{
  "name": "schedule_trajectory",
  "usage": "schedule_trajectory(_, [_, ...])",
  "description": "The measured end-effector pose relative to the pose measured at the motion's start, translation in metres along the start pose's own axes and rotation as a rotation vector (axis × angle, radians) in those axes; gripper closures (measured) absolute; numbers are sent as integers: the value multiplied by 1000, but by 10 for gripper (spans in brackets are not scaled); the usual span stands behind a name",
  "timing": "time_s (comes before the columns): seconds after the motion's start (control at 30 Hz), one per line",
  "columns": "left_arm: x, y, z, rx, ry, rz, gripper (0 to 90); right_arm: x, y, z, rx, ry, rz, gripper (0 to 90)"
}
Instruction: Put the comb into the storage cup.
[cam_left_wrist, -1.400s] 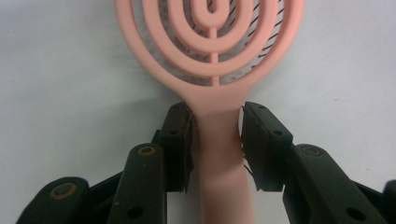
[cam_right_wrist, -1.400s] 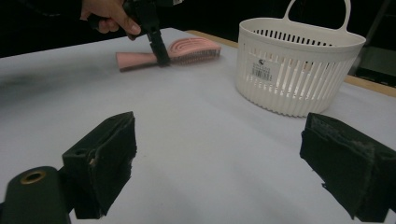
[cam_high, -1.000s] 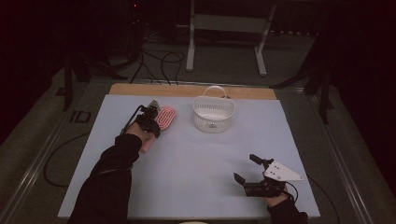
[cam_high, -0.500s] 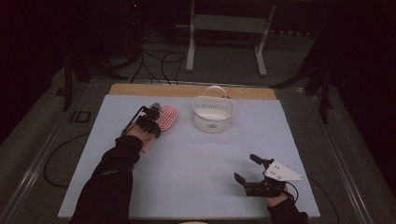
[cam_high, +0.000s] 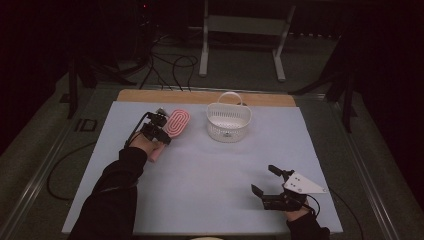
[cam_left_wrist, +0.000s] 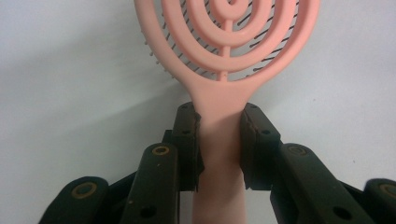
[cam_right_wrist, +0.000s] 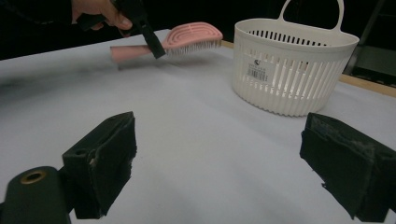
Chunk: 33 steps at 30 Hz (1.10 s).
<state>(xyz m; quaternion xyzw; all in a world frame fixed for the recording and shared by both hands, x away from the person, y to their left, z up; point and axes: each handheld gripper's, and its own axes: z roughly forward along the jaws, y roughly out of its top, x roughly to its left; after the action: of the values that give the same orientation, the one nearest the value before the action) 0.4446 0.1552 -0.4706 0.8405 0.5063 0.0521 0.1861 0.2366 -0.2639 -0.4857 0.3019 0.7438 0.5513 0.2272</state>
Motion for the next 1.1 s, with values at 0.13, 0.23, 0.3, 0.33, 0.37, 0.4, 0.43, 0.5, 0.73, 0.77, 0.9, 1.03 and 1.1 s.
schedule_trajectory(0.13, [0, -3, -6, -43, -11, 0, 716, -1, 0, 1, -1, 3, 1, 105])
schedule_trajectory(0.23, [-2, -8, -13, -85, -21, 16, 716, 0, 0, 0, -3, 0, 3, 105])
schedule_trajectory(0.3, [-3, -12, -17, -112, -33, 15, 716, -1, 0, 0, -3, 0, 4, 105])
schedule_trajectory(0.33, [-3, -13, -18, -112, -37, 21, 716, 0, 0, 0, -2, 0, 4, 105])
schedule_trajectory(0.37, [-3, -14, -19, -123, -37, 20, 716, 0, 0, 0, -2, -1, 5, 105])
schedule_trajectory(0.4, [-4, -16, -20, -135, -38, 20, 716, 0, 0, 0, -5, -1, 3, 105])
schedule_trajectory(0.43, [-4, -17, -22, -143, -41, 17, 716, -1, 0, 0, -5, -1, 4, 105])
schedule_trajectory(0.5, [-5, -21, -24, -168, -43, 20, 716, 0, 0, 0, -3, -1, 6, 105])
schedule_trajectory(0.73, [-13, -31, -33, -221, -50, 55, 716, -1, 0, 1, -1, 1, 8, 105])
schedule_trajectory(0.77, [-17, -34, -37, -240, -47, 74, 716, -1, 0, 1, -1, 2, 6, 105])
schedule_trajectory(0.9, [-22, -39, -43, -279, -58, 87, 716, 0, 0, 1, 1, 1, 4, 105])
schedule_trajectory(1.03, [-28, -44, -45, -291, -68, 114, 715, 0, 0, 1, -1, 1, 9, 105])
schedule_trajectory(1.1, [-30, -47, -44, -305, -55, 123, 715, 0, 0, 2, -1, 0, 8, 105])
